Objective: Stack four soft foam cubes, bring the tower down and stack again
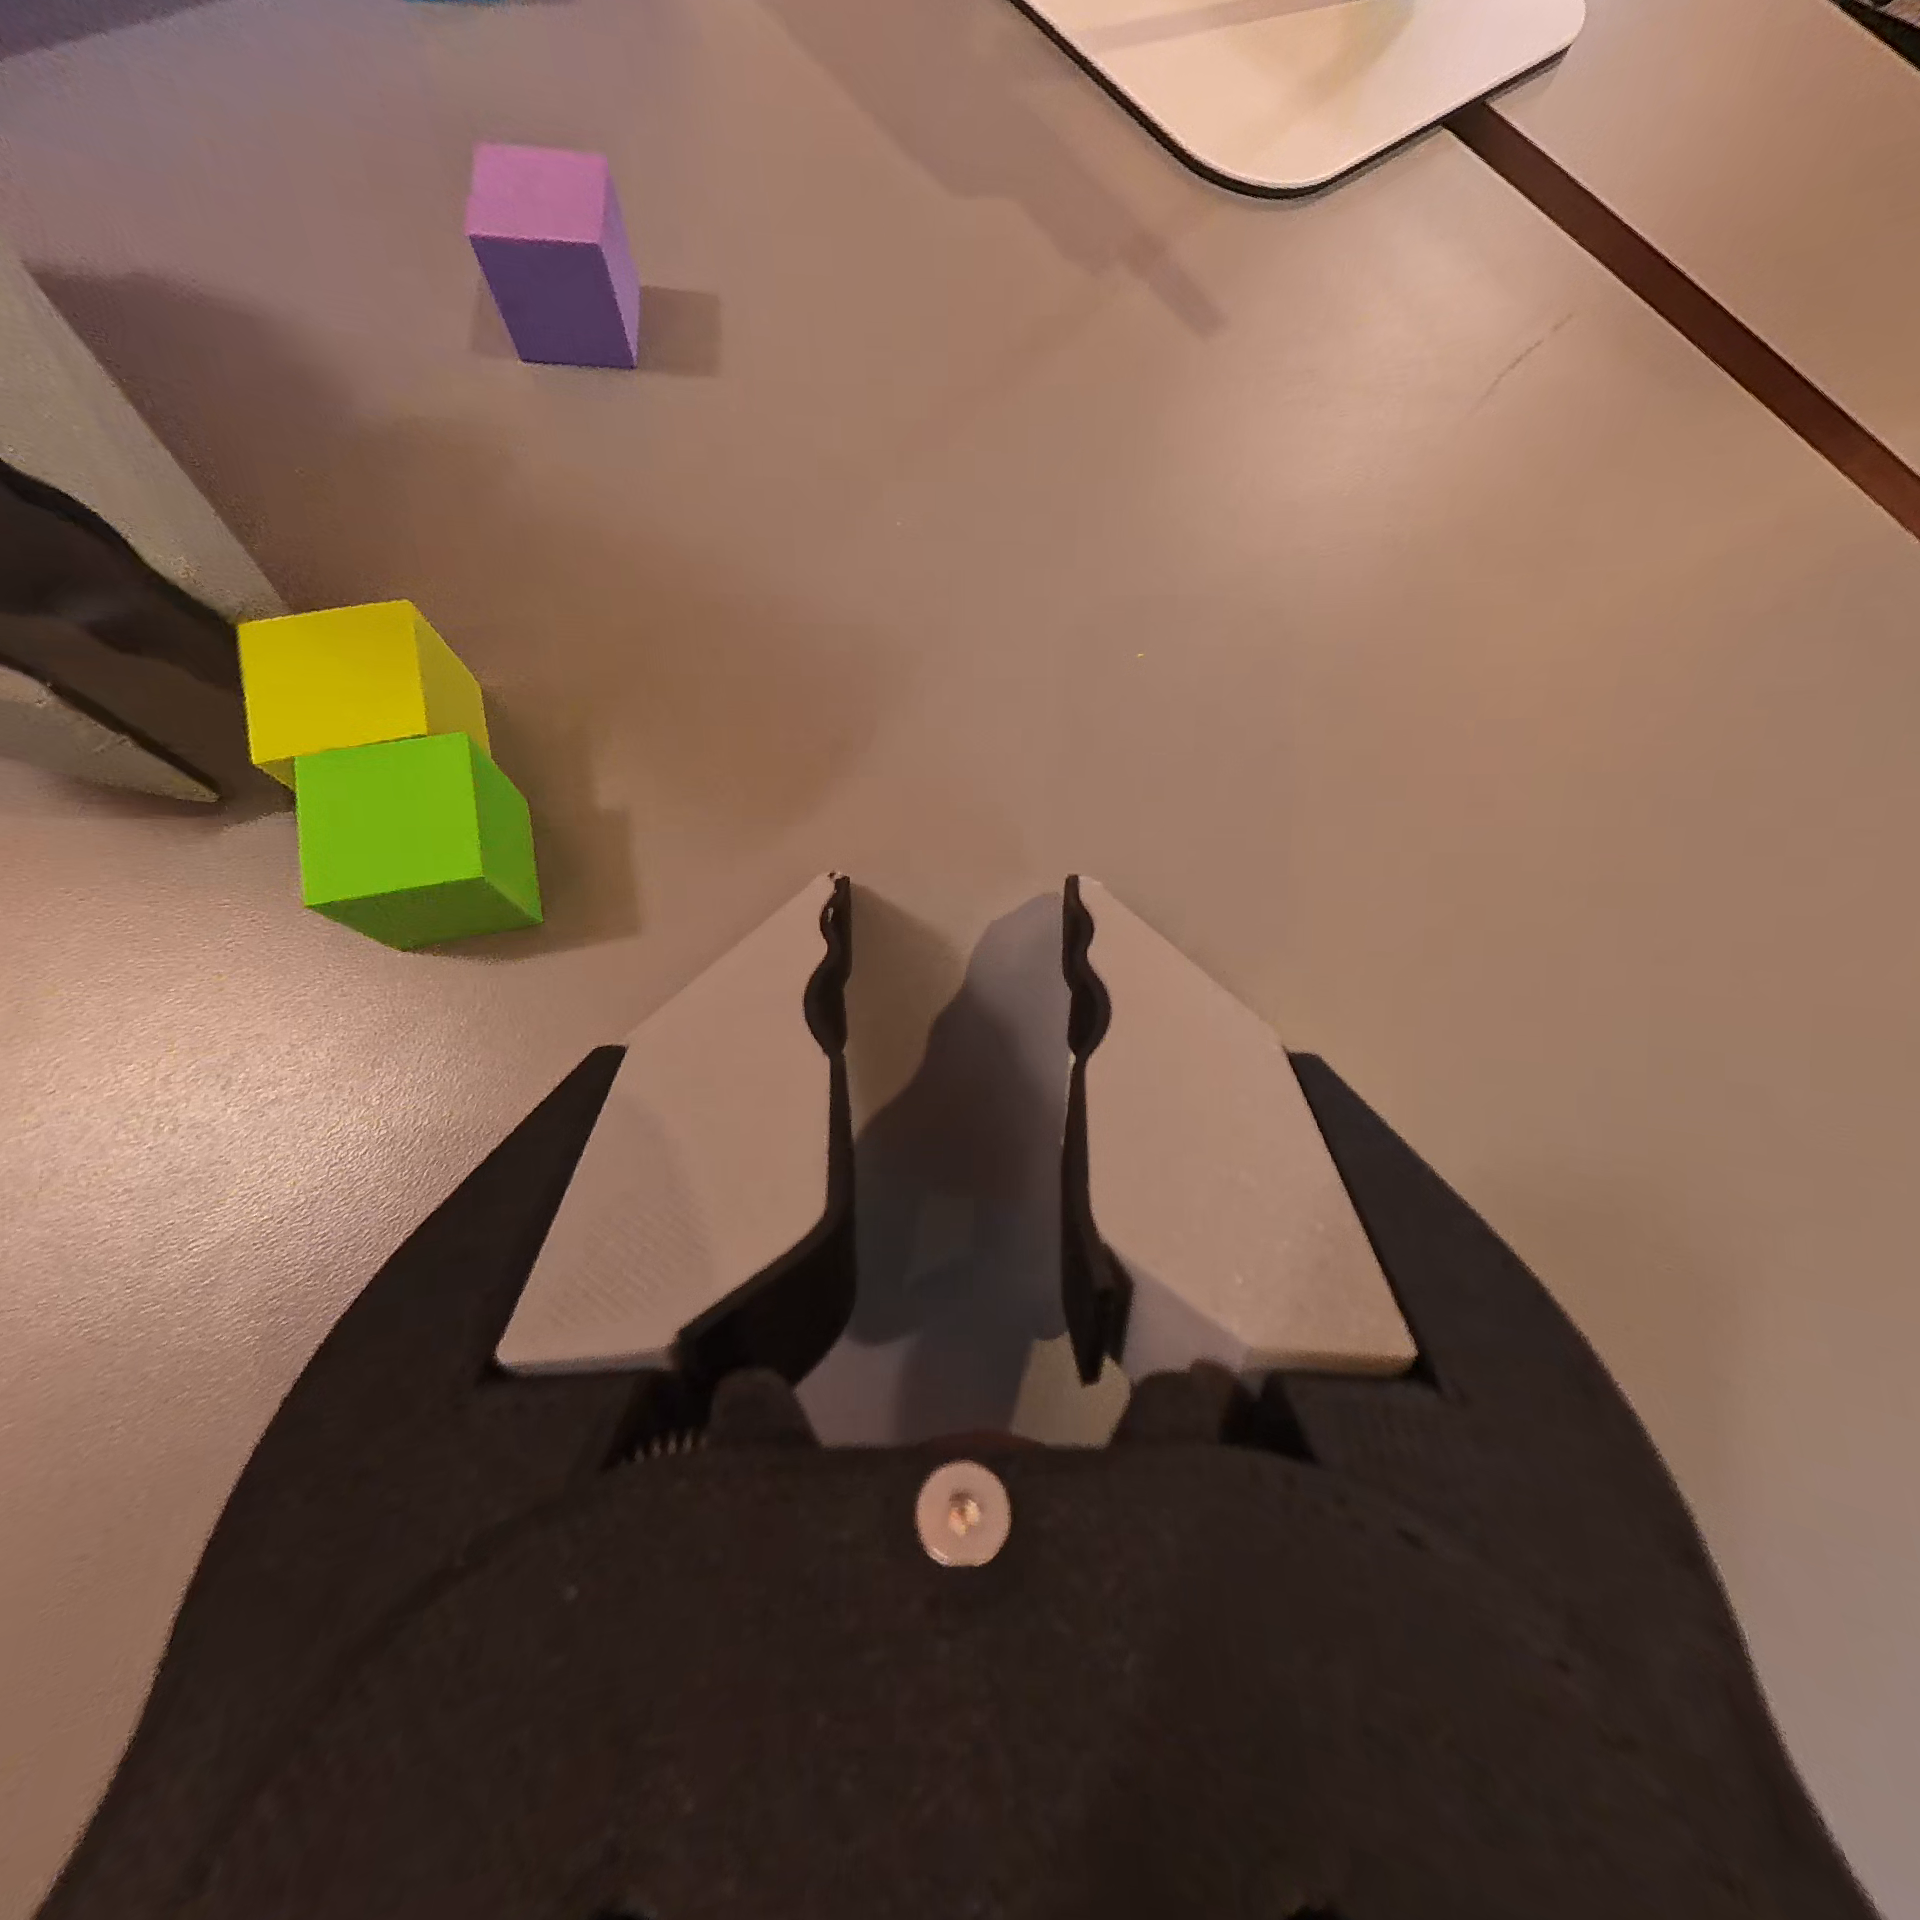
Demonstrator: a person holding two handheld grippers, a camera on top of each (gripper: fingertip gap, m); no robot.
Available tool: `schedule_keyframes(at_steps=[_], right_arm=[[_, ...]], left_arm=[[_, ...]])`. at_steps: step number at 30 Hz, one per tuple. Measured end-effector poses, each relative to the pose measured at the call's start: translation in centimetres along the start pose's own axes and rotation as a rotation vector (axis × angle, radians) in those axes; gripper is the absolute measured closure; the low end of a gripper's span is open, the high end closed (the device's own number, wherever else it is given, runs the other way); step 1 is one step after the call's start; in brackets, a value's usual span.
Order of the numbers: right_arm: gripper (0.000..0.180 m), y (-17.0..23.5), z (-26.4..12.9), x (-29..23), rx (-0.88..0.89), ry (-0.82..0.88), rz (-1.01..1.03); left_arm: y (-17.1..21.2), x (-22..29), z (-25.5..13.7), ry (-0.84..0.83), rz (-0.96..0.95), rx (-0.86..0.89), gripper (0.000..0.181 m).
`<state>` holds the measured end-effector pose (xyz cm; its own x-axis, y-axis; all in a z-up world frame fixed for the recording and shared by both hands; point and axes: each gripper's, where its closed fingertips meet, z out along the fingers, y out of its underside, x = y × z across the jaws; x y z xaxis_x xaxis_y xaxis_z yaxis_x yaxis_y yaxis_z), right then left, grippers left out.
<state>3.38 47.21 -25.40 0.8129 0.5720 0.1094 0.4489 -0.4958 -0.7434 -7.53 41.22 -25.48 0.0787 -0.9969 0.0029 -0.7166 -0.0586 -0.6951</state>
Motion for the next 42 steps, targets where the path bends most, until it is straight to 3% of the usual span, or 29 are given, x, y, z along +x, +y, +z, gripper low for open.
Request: schedule_keyframes(at_steps=[5,9,15,17,19,23,29,32,35,37,42], right_arm=[[0.141,0.0,0.0,0.0,0.000,-0.004,0.001],[0.142,0.0,0.0,0.0,0.000,-0.002,-0.003],[0.143,0.0,0.0,-0.1,0.001,-0.004,-0.005],[0.143,0.0,0.0,-0.1,0.001,-0.005,-0.006],[0.143,0.0,0.0,-0.1,0.001,-0.005,-0.006],[0.143,0.0,0.0,-0.1,0.000,-0.007,-0.005],[0.144,0.0,0.0,-0.2,0.001,-0.011,-0.007],[0.145,0.0,0.0,-0.2,0.001,-0.012,-0.008],[0.146,0.0,0.0,-0.3,0.001,-0.012,-0.012],[0.146,-0.1,0.1,-0.3,0.001,-0.014,-0.012],[0.143,0.0,0.0,-0.5,0.002,-0.036,-0.009]], left_arm=[[-0.9,1.7,-0.8,0.111,-0.001,0.058,0.162],[-0.8,-1.4,-1.1,-0.034,-0.067,0.064,0.150],[-0.3,-1.4,0.2,-0.076,-0.024,0.010,0.144],[-0.6,-0.3,0.5,-0.049,0.033,0.016,0.145],[-0.5,1.0,0.5,0.000,0.075,0.004,0.161],[-0.2,0.8,0.0,-0.007,0.073,-0.011,0.157],[-1.2,-1.0,0.4,-0.084,0.051,0.051,0.123],[-1.4,-0.2,1.3,-0.027,0.061,0.061,0.118],[-1.8,0.3,1.7,-0.002,0.058,0.063,0.128],[-1.9,0.4,1.7,-0.021,0.098,0.067,0.154],[-1.2,0.1,0.9,-0.035,0.108,0.039,0.155]])
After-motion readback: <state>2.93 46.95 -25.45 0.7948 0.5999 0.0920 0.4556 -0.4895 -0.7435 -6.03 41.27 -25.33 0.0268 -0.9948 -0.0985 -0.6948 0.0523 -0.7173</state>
